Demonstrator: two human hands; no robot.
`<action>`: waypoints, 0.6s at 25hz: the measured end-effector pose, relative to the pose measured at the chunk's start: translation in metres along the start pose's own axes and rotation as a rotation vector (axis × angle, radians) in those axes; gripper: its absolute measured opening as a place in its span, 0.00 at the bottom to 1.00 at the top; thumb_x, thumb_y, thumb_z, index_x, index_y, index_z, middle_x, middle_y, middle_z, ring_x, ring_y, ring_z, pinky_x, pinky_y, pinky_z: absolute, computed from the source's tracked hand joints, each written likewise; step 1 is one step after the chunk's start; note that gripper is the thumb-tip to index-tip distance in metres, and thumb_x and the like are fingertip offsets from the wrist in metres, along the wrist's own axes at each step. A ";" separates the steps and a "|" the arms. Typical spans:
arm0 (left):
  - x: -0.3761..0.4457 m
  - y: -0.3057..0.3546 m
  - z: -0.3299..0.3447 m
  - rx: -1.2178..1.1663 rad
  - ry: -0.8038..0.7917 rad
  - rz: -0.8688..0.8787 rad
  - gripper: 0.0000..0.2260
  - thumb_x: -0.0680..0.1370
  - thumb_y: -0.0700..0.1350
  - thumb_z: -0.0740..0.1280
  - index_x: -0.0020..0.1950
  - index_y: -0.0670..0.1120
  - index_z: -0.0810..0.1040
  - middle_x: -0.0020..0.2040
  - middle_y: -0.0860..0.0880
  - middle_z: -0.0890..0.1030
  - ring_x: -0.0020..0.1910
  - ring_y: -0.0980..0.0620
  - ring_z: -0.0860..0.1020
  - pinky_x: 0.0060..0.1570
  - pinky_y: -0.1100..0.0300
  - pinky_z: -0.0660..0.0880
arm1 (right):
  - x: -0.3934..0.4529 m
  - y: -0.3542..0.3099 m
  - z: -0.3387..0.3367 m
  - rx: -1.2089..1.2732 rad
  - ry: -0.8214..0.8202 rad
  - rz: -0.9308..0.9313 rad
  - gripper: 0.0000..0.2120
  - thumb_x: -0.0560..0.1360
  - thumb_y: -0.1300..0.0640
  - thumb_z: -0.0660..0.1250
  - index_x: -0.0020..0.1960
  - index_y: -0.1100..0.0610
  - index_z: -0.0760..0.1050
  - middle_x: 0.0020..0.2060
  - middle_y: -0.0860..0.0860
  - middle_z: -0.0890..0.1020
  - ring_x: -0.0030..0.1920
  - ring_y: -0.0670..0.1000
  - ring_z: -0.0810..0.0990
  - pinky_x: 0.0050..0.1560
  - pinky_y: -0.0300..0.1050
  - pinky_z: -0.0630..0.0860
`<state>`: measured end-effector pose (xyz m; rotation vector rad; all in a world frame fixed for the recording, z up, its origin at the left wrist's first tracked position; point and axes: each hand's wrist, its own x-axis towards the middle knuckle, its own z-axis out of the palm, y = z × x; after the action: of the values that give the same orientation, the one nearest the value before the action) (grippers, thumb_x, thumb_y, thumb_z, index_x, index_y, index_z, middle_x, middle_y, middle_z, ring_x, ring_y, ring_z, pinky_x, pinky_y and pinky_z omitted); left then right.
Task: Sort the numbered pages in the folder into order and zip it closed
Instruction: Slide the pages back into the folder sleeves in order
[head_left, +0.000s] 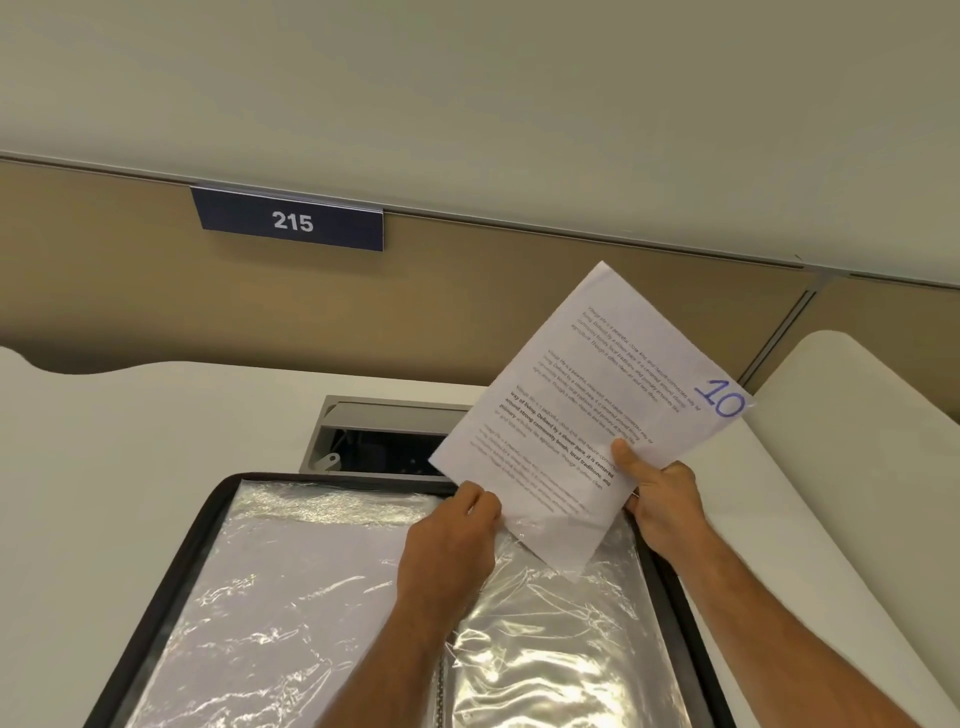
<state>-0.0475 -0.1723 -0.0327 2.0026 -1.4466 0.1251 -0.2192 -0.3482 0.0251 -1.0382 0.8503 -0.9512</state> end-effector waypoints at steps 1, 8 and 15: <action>0.001 0.000 -0.002 -0.025 0.001 -0.011 0.10 0.75 0.45 0.74 0.45 0.51 0.73 0.43 0.56 0.77 0.31 0.55 0.76 0.24 0.57 0.76 | 0.003 -0.002 -0.004 -0.035 -0.030 -0.001 0.32 0.58 0.51 0.83 0.60 0.58 0.80 0.55 0.56 0.85 0.55 0.56 0.85 0.50 0.50 0.84; 0.025 0.000 -0.025 -0.067 -0.291 -0.155 0.07 0.81 0.56 0.64 0.49 0.54 0.72 0.48 0.58 0.79 0.44 0.57 0.78 0.50 0.57 0.78 | 0.028 -0.032 -0.008 -0.273 -0.124 -0.007 0.25 0.59 0.51 0.80 0.54 0.55 0.81 0.52 0.55 0.87 0.50 0.57 0.86 0.41 0.51 0.84; 0.062 -0.021 -0.050 -0.008 -0.582 -0.114 0.05 0.77 0.54 0.70 0.50 0.55 0.78 0.50 0.57 0.80 0.49 0.55 0.78 0.57 0.53 0.78 | 0.042 -0.035 -0.009 -0.247 -0.152 -0.037 0.48 0.39 0.40 0.87 0.56 0.56 0.81 0.51 0.53 0.87 0.50 0.55 0.86 0.42 0.48 0.84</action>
<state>0.0096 -0.1918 0.0239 2.2136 -1.6551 -0.5548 -0.2200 -0.3974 0.0511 -1.3252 0.8382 -0.7993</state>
